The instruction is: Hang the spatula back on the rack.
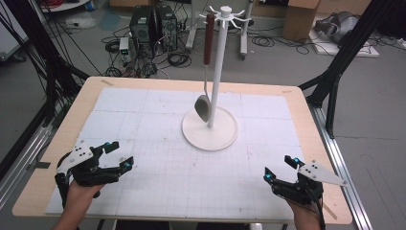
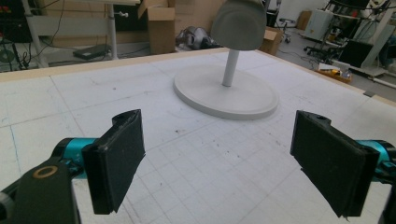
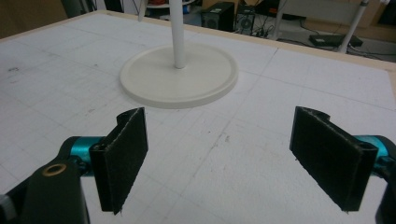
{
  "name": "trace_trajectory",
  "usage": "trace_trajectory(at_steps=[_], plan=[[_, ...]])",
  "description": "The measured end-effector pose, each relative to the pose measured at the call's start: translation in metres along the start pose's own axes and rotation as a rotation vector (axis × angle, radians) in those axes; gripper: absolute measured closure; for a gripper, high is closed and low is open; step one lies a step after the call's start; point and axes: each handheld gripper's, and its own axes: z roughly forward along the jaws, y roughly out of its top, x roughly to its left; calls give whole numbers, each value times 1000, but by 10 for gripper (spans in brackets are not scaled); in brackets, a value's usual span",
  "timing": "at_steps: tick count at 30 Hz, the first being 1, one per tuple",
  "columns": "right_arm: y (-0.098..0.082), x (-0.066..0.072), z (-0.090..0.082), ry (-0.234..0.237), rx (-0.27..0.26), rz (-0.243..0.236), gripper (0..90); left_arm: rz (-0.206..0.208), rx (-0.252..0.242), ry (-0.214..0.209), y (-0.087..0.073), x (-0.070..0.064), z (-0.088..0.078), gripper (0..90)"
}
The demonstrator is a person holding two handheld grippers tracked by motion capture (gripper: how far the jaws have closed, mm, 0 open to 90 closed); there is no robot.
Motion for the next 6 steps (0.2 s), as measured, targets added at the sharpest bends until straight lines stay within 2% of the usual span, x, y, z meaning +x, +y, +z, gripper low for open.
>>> trace_trajectory(at_steps=[6], plan=[[-1, -1, -1, -1, -5, 4, 182, -10, 1, 0, -1, 0, 2, 179]])
